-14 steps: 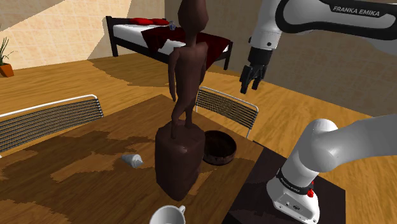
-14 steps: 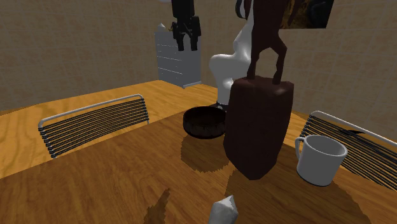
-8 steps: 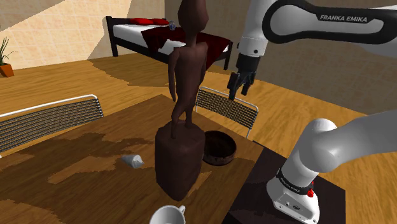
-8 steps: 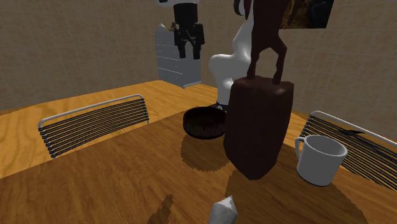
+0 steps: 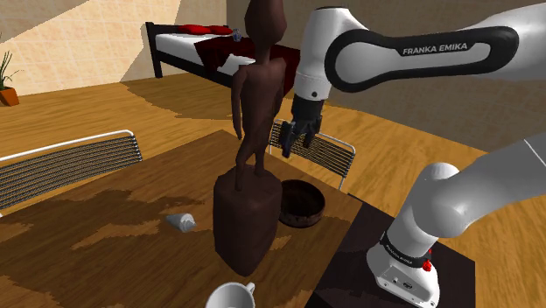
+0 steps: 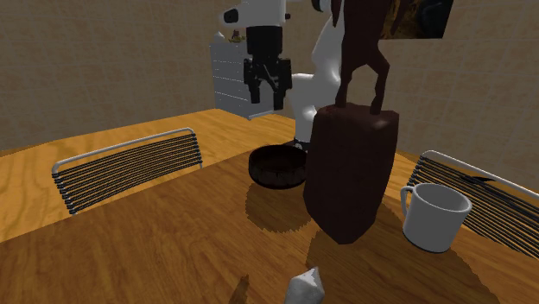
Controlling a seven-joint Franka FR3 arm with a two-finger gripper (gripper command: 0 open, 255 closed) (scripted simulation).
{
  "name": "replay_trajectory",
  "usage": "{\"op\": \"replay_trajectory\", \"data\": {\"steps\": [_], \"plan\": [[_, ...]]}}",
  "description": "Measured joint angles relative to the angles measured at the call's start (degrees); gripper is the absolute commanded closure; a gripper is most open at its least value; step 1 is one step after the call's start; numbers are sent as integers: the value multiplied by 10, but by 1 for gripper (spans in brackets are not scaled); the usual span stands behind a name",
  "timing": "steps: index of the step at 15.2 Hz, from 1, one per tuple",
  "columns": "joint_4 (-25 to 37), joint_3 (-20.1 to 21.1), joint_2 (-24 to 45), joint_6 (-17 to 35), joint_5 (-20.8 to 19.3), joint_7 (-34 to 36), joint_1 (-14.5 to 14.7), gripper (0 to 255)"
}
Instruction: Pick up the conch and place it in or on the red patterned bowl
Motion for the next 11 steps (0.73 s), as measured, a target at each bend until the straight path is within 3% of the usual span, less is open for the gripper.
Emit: {"op": "replay_trajectory", "data": {"steps": [6,11], "plan": [[38,73,106,84,-11,73,3,0],[87,128,205,140,-53,146,1,0]]}}
